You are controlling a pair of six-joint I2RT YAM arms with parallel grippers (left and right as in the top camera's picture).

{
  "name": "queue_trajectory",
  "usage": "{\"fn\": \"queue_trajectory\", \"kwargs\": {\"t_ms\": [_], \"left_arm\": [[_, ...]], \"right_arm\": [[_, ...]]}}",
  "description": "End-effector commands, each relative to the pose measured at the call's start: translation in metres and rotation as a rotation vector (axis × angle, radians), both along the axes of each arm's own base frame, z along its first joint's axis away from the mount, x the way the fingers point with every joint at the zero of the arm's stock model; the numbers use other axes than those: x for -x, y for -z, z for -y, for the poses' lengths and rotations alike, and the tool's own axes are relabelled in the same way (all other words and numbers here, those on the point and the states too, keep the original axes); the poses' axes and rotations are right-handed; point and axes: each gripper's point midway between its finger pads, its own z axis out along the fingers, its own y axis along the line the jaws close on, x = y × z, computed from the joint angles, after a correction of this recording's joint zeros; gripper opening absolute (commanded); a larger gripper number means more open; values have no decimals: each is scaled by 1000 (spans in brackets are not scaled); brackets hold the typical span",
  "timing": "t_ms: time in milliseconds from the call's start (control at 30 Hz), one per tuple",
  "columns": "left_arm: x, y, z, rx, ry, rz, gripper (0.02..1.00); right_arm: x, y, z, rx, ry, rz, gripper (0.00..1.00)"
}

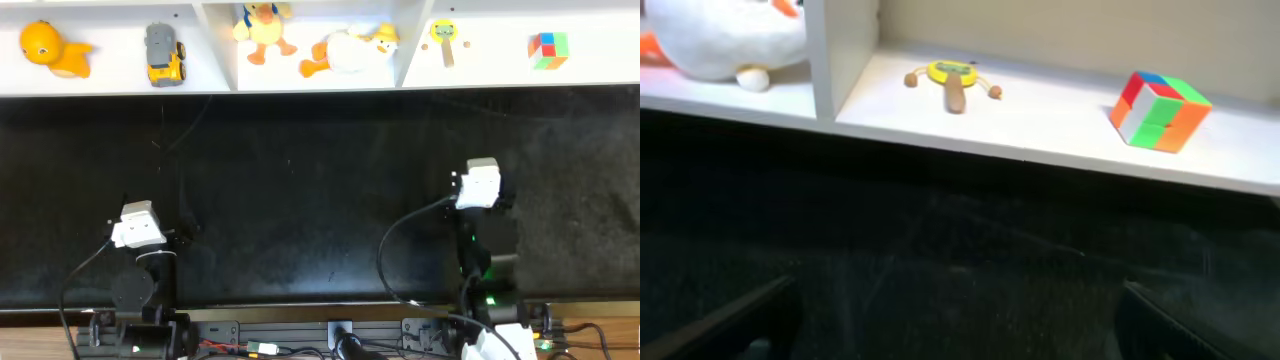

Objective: Store Toys

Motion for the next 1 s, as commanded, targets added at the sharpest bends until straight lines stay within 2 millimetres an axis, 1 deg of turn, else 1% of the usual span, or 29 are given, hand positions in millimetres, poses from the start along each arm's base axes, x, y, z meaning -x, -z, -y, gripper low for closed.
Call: {"fn": "queue_trajectory", "kwargs": {"t_ms": [33, 100, 167, 233, 300, 333, 567, 733, 800, 867, 1000], "left_arm": [[1, -1, -3, -22, -16, 5, 998], [1, -1, -3, -22, -16, 5, 998], [1, -1, -3, -22, -16, 5, 998], [1, -1, -3, -22, -16, 5, 998], [1, -1, -3, -22, -16, 5, 998], [1, -1, -3, -22, -16, 5, 996], [1, -1, -3, -22, -16, 5, 998], [1, -1, -3, -22, -16, 5, 998], [1, -1, -3, -22, -16, 5, 998], [1, -1, -3, -22, -16, 5, 998], [1, -1, -3, -22, -16, 5, 998]], "right_arm": [[9, 8, -2, -55, 0, 27, 998], [13, 13, -4, -60, -17, 32, 996], [18, 22, -13, -71, -67, 30, 996], [24, 39, -17, -74, -95, -30, 996], [33, 57, -16, -70, -92, -111, 993], [34, 58, -17, -71, -96, -117, 996], [33, 45, -17, -74, -98, -57, 996], [33, 45, -17, -74, -98, -59, 996], [33, 43, -12, -75, -76, -48, 996], [32, 35, -4, -77, -50, -15, 996], [33, 22, 0, -78, -35, 43, 993]]}}
